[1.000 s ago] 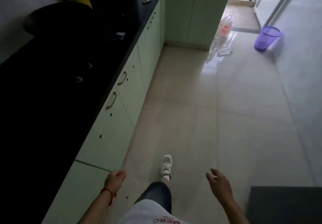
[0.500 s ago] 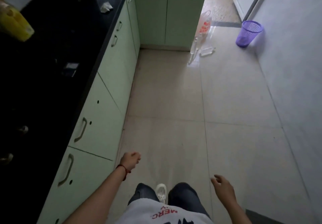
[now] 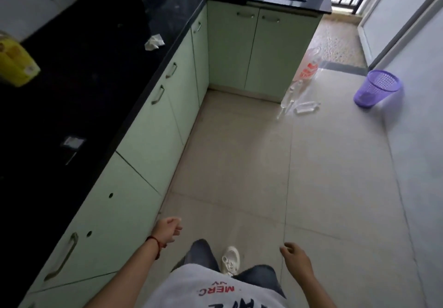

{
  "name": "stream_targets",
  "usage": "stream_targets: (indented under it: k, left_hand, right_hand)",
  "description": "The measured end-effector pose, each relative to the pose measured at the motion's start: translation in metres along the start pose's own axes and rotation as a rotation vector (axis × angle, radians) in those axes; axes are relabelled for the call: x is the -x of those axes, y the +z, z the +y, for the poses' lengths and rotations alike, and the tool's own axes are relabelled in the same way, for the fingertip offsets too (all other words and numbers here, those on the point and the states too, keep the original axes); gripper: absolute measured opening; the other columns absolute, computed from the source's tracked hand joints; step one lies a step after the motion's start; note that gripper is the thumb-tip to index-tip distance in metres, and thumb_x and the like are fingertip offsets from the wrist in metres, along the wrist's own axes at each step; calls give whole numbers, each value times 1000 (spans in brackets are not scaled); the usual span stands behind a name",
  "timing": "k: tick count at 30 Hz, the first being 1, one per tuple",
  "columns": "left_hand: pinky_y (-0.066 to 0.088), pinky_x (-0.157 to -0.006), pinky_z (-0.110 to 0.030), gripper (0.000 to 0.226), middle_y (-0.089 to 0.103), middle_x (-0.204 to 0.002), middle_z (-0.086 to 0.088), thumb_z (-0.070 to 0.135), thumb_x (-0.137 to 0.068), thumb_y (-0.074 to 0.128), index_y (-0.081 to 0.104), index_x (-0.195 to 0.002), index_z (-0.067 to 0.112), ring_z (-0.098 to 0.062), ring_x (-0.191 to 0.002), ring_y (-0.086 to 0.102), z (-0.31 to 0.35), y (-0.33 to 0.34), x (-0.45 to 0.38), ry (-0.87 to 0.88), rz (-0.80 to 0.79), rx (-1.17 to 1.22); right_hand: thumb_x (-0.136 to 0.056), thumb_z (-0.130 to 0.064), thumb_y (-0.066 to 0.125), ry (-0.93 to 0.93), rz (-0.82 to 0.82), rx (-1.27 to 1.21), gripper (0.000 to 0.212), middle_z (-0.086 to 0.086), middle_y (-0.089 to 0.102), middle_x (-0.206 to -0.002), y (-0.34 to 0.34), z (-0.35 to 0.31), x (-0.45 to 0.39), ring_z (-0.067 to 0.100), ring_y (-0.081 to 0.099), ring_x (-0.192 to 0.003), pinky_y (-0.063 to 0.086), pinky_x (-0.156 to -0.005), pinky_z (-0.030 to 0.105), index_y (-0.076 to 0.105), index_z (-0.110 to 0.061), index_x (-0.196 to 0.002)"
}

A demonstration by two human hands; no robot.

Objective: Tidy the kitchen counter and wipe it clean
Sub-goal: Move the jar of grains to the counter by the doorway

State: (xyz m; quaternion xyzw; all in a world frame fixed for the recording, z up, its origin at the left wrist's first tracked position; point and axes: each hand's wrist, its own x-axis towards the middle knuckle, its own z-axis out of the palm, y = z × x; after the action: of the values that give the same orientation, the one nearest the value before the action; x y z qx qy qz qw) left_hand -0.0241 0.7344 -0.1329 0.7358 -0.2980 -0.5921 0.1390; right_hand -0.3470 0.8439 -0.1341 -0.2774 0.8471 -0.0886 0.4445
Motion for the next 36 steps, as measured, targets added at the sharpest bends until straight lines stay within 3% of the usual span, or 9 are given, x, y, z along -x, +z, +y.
stream_targets:
  k: [3, 9, 15, 23, 28, 31, 36]
  left_hand:
    - [36, -57, -24, 15, 59, -72, -7, 15, -91, 48, 55, -78, 11, -16, -63, 53, 23, -7, -21, -39, 68, 107]
    - [37, -58, -24, 22, 59, -69, -7, 12, -91, 49, 58, -105, -2, -19, -62, 53, 60, -27, -78, -120, 178, 217]
    - [37, -57, -25, 28, 59, -71, -9, 11, -90, 49, 57, -109, -7, -20, -63, 53, 137, -42, -141, -147, 207, 281]
    - [39, -53, -23, 20, 60, -70, -2, 13, -90, 50, 62, -97, 0, -14, -62, 53, 280, -54, -206, 75, 148, 234]
    - [40, -55, -23, 24, 61, -71, 0, 15, -90, 49, 58, -68, 20, -17, -69, 55, 315, -70, -223, 87, 209, 297]
    - [39, -56, -23, 26, 60, -68, -2, 14, -90, 50, 58, -66, 19, -20, -69, 55, 315, -77, -223, 44, 278, 348]
    - [39, -61, -26, 27, 60, -66, -2, 19, -87, 54, 58, -61, 21, -24, -75, 58, 315, -81, -209, -29, 473, 493]
  right_hand:
    - [-91, -24, 49, -84, -28, 44, 39, 14, 58, -127, -16, -66, -39, 27, 53, -117, 40, -93, 31, 50, -6, -126]
    - [-91, -26, 49, -232, -46, 69, 38, 14, 59, -126, -26, -192, -122, 28, 55, -114, 42, -91, 32, 51, -9, -125]
    - [-91, -25, 51, -219, -52, 111, 39, 14, 60, -126, -33, -279, -182, 27, 55, -116, 41, -94, 32, 52, -8, -125]
    - [-89, -21, 53, -239, -109, 144, 36, 16, 63, -119, -43, -367, -236, 29, 60, -107, 43, -87, 31, 54, -5, -121]
    - [-88, -23, 55, -291, -208, 267, 37, 16, 64, -116, -31, -432, -280, 30, 61, -104, 47, -93, 39, 55, -5, -121]
    - [-89, -20, 54, -397, -287, 312, 35, 17, 63, -118, -23, -496, -294, 30, 59, -108, 46, -92, 36, 55, -3, -121]
    - [-89, -21, 56, -699, -380, 375, 31, 9, 67, -109, -9, -623, -290, 26, 62, -102, 45, -77, 29, 60, -8, -117]
